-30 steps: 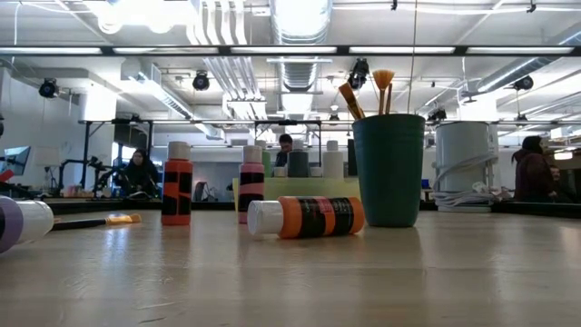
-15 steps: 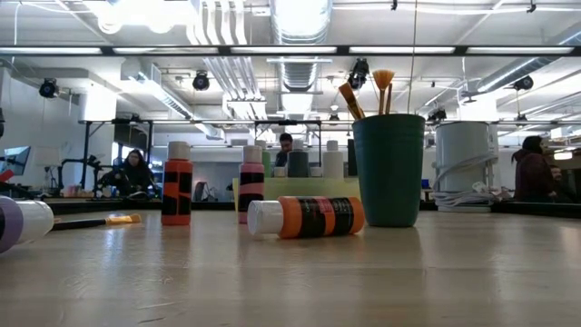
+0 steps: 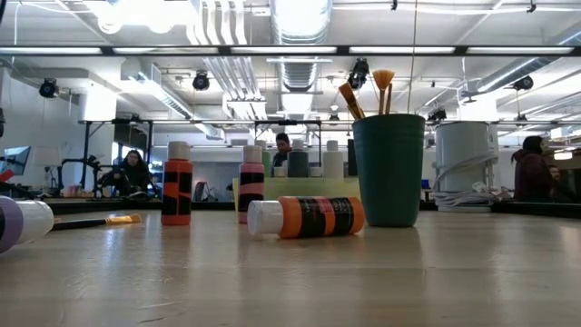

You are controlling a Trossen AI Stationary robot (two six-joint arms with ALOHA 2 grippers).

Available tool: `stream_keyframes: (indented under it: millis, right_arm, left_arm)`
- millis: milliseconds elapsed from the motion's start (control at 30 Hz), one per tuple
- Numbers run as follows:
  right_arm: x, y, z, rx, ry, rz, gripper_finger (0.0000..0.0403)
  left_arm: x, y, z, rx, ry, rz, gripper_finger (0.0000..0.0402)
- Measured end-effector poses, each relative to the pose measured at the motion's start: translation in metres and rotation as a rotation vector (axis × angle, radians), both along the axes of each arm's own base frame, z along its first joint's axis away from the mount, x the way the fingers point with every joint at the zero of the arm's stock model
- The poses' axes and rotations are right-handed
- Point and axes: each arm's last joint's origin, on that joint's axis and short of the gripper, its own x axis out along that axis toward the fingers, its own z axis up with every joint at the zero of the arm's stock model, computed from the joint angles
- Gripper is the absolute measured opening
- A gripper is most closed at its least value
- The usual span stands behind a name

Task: Pick & Place Paint Supplies
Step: Put the blue paint bottle into the yellow bin

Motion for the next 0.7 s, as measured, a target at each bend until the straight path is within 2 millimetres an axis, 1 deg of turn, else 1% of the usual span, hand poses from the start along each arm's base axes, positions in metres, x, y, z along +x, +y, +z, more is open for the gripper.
stream_keyframes:
  millis: [133,233,433,700]
  right_arm:
    - [0.001,0.0,-0.001,0.005,0.002,0.005,0.0112]
    - [0.001,0.001,-0.001,0.006,0.002,0.009,0.0112]
    - [0.001,0.001,0.0,0.005,-0.002,0.01,0.0112]
    - [0.001,0.001,0.001,-0.007,-0.012,0.009,0.0112]
  left_arm:
    - [0.0,0.0,0.001,-0.002,-0.004,0.006,0.0252]
    - [-0.001,0.0,0.003,0.001,-0.02,0.006,0.0274]
    - [0.001,0.0,0.01,-0.006,-0.095,0.0,0.0279]
    - [0.001,0.0,0.009,-0.01,-0.092,-0.006,0.0275]
